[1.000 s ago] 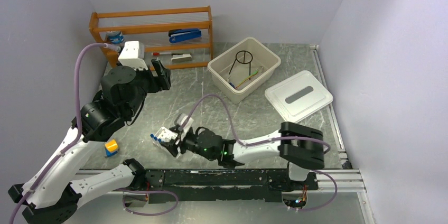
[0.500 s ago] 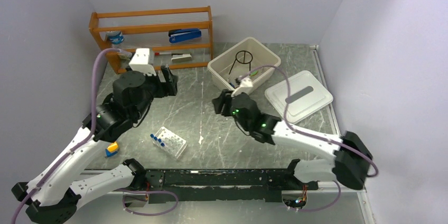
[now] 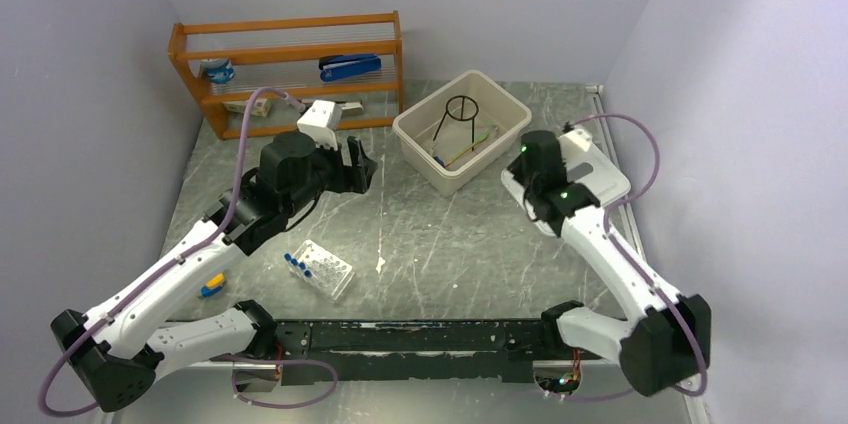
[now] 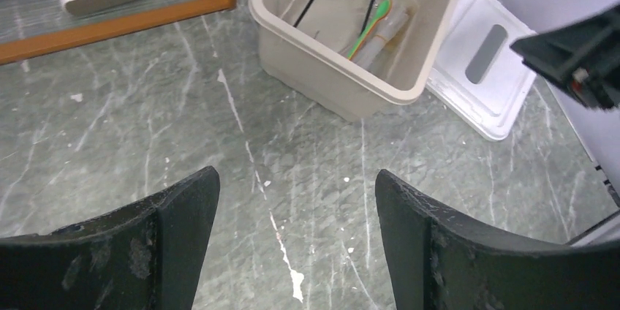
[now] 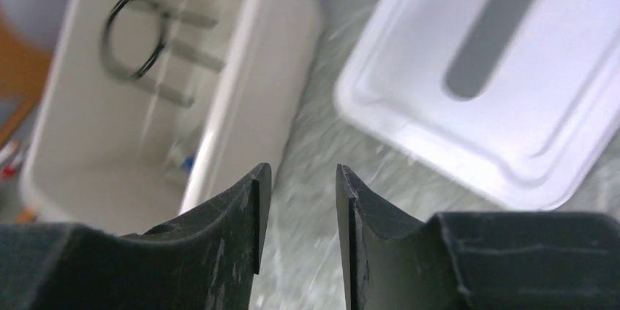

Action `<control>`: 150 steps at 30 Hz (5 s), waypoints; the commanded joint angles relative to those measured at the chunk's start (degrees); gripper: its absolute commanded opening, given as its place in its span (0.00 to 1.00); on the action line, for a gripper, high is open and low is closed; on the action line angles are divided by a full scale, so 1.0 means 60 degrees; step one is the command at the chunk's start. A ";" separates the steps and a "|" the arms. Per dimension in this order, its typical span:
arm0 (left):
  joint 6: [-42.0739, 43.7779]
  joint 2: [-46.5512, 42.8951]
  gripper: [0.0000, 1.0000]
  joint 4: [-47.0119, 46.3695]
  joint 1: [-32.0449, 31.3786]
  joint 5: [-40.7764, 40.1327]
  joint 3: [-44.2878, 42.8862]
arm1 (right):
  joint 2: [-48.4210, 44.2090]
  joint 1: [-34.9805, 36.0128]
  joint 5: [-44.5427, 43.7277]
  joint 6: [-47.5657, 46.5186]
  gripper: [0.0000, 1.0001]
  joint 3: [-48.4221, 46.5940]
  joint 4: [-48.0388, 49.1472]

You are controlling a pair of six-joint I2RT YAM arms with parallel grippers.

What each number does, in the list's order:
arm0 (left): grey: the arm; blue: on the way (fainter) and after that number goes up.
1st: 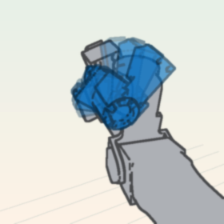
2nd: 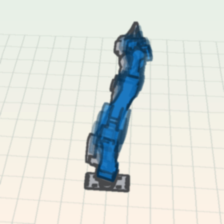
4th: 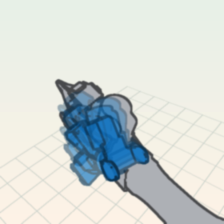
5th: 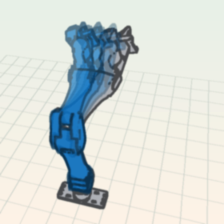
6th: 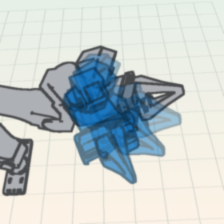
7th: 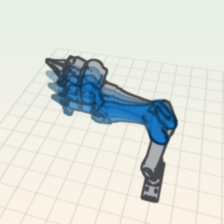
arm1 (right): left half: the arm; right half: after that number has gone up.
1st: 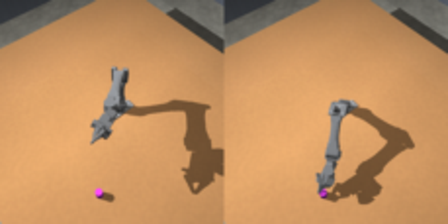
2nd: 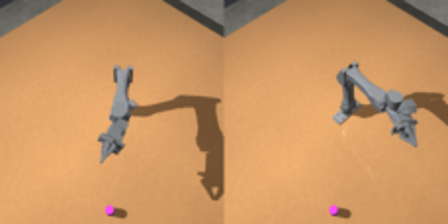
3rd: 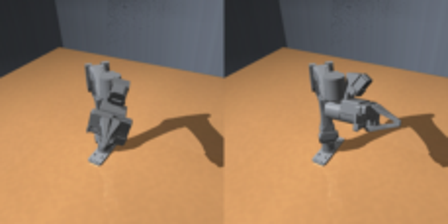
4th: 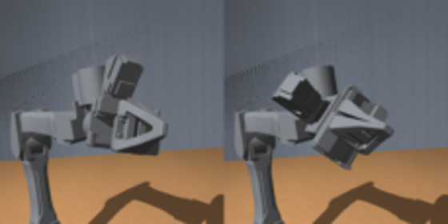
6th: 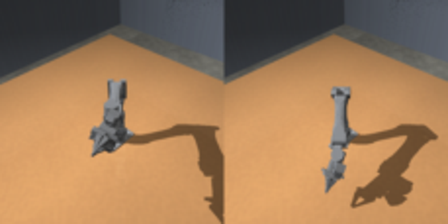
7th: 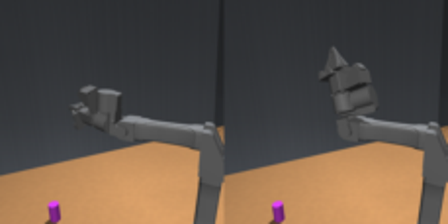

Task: Organize the chemistry lab equipment

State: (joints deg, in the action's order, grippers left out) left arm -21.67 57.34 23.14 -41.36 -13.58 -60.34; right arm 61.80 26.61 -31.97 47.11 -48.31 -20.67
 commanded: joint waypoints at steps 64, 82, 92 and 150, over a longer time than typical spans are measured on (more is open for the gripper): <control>-0.1399 0.1595 0.79 -0.4315 -0.0481 0.4497 0.1934 | 0.7399 -0.3554 0.1242 -0.1766 0.31 -0.2912 -0.1577; -0.2880 0.3185 0.81 -0.4005 -0.2229 0.2748 0.0855 | 0.5241 -0.3608 0.1435 -0.1350 0.00 -0.2497 -0.1561; -0.3596 0.4418 0.88 -0.5677 -0.2872 0.3014 0.0593 | 0.2028 -0.3703 0.3352 -0.0582 0.00 -0.1591 -0.1377; -0.3800 0.8026 0.85 -0.6705 -0.3952 0.1617 -0.0537 | 0.2863 -0.3192 0.4017 -0.1144 0.00 -0.0811 -0.1133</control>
State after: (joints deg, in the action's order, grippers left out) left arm -43.97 103.72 -14.70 -64.66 -4.75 -60.60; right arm 83.70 7.60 -9.85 39.62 -53.36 -25.21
